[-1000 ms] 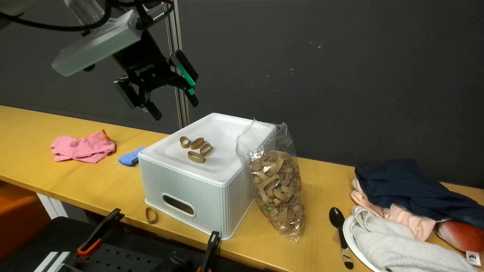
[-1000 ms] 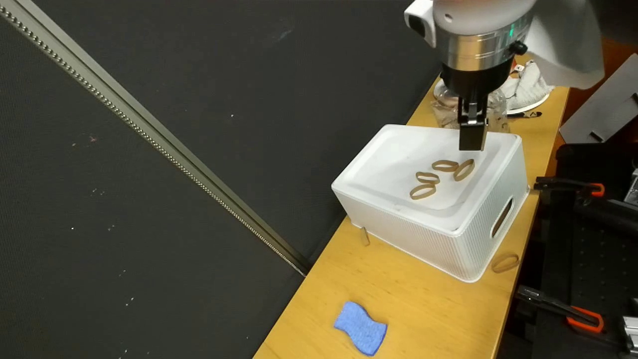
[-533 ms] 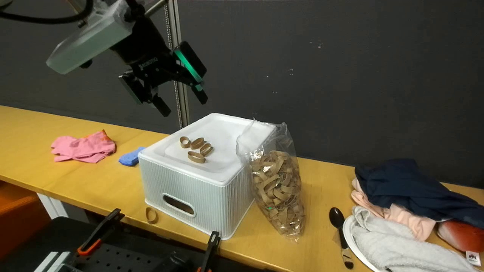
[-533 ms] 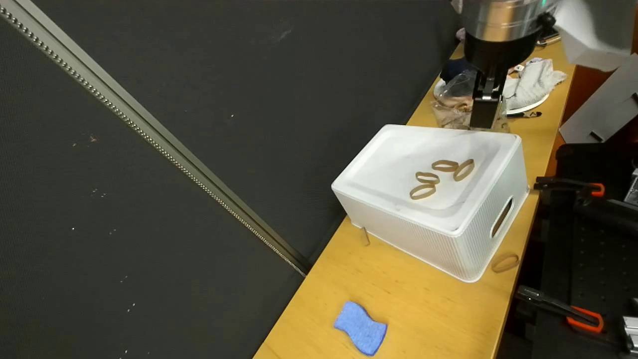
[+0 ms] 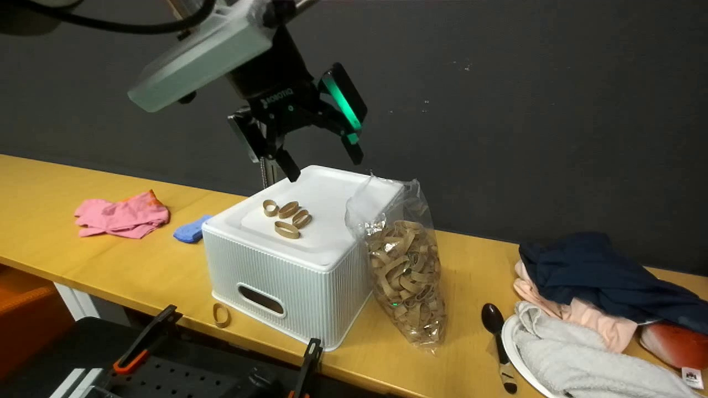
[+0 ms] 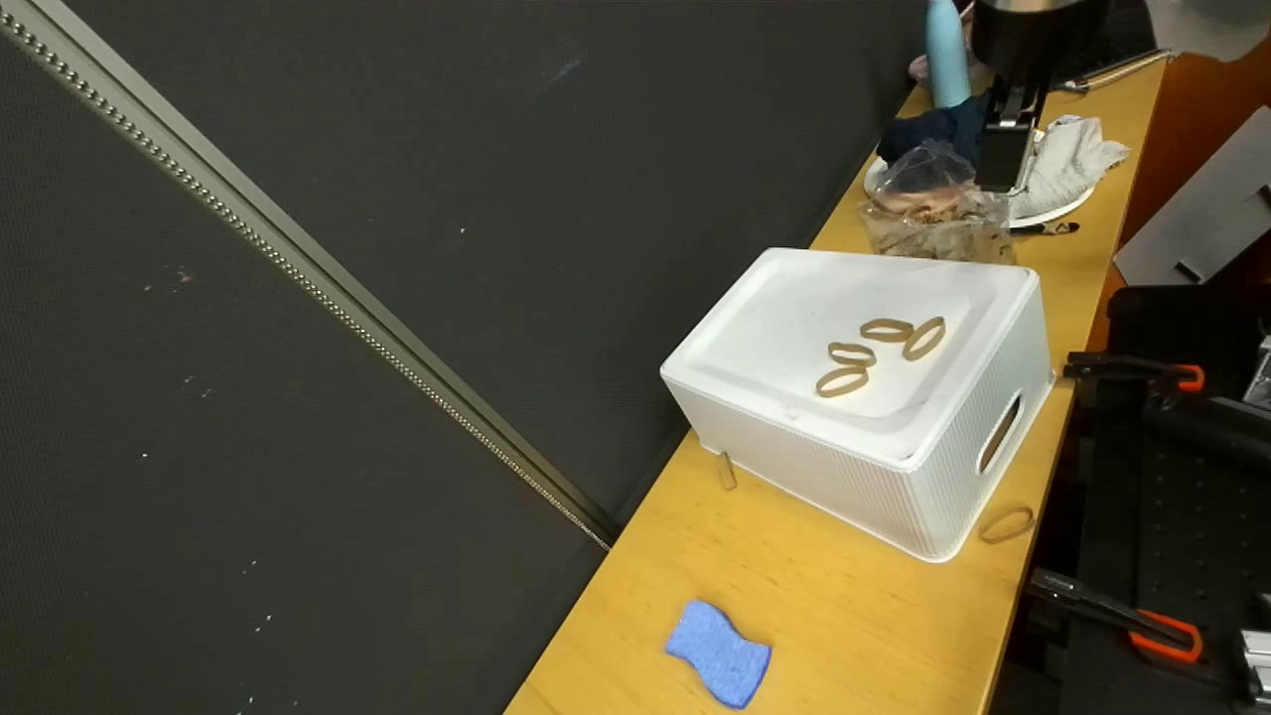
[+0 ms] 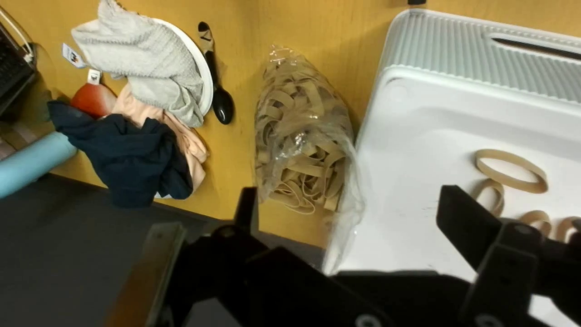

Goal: Pick up rubber bands from clear rubber band bag and put them on the upside down white basket

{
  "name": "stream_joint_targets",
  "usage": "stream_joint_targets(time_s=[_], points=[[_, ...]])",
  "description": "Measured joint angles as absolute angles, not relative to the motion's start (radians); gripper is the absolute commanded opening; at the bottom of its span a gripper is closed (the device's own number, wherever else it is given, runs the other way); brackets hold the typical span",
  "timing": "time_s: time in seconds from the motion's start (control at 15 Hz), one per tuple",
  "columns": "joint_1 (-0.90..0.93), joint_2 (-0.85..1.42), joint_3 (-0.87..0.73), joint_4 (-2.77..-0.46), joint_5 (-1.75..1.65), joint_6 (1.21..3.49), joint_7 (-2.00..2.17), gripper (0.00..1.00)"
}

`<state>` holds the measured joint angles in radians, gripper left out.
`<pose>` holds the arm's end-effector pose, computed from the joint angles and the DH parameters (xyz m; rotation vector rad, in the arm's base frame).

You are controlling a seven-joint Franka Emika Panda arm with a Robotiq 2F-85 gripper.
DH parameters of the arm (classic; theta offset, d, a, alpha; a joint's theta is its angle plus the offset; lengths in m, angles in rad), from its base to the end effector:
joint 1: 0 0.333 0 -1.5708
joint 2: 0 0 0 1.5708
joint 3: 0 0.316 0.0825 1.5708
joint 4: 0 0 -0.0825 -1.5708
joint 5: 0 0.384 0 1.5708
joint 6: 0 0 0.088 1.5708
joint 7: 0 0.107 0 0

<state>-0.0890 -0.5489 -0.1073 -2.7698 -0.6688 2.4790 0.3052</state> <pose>0.3669 -0.0684 0.3963 2.7137 -0.0169 0.3900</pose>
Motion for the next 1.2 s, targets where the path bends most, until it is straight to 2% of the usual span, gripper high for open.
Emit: stream_joint_targets(time_s=[0.07, 0.2, 0.27, 0.47, 0.8, 1.2], points=[[-0.093, -0.543, -0.132, -2.771, -0.681, 2.49, 0.291, 0.74], [-0.103, -0.524, -0.171, -2.773, -0.704, 2.527, 0.263, 0.69], [-0.118, -0.511, -0.175, -2.773, -0.705, 2.551, 0.244, 0.62], [-0.175, -0.469, -0.161, -2.767, -0.705, 2.628, 0.189, 0.37], [-0.198, -0.398, -0.157, -2.691, -0.675, 2.688, 0.088, 0.0], [-0.198, -0.22, -0.16, -2.569, -0.569, 2.762, -0.039, 0.0]])
